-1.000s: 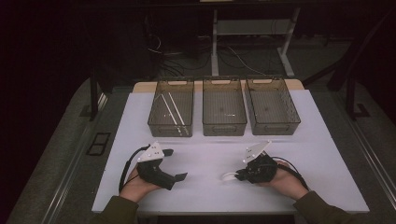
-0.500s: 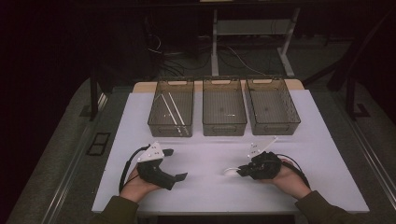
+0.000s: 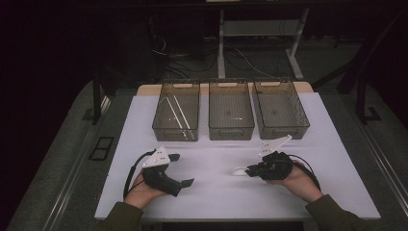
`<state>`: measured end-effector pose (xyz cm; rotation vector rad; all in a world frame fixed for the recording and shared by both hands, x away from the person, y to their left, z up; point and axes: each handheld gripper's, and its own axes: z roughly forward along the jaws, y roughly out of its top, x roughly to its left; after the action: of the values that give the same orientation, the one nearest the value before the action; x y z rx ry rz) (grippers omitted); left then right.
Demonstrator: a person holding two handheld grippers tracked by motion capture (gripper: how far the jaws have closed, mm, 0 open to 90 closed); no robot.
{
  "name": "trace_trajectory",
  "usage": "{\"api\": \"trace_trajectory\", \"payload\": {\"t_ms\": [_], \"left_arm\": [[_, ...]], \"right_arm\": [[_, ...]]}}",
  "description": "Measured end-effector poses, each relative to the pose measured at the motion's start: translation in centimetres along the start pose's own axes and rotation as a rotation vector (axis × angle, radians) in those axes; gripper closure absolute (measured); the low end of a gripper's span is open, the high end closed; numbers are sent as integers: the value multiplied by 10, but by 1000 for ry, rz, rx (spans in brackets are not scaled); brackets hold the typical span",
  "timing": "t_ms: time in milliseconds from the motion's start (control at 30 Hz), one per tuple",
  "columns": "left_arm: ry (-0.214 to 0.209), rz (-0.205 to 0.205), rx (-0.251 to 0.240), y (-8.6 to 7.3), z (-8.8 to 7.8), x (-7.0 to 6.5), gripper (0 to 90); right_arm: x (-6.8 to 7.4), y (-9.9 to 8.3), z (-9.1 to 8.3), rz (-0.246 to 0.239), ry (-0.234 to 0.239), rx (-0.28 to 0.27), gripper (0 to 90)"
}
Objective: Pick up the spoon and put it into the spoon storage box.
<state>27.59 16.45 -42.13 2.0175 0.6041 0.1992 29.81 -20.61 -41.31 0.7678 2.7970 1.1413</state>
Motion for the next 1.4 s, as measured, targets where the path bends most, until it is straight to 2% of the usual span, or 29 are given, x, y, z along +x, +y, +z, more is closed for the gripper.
{"api": "trace_trajectory", "payload": {"t_ms": [500,1400], "left_arm": [[1,0,1,0,0,0,0],[-1,-2,-6,0,0,-1,0]], "right_arm": [[-14,17,-12,39,-27,-56,829],[-33,43,-20,79,-64,-113,829]]}}
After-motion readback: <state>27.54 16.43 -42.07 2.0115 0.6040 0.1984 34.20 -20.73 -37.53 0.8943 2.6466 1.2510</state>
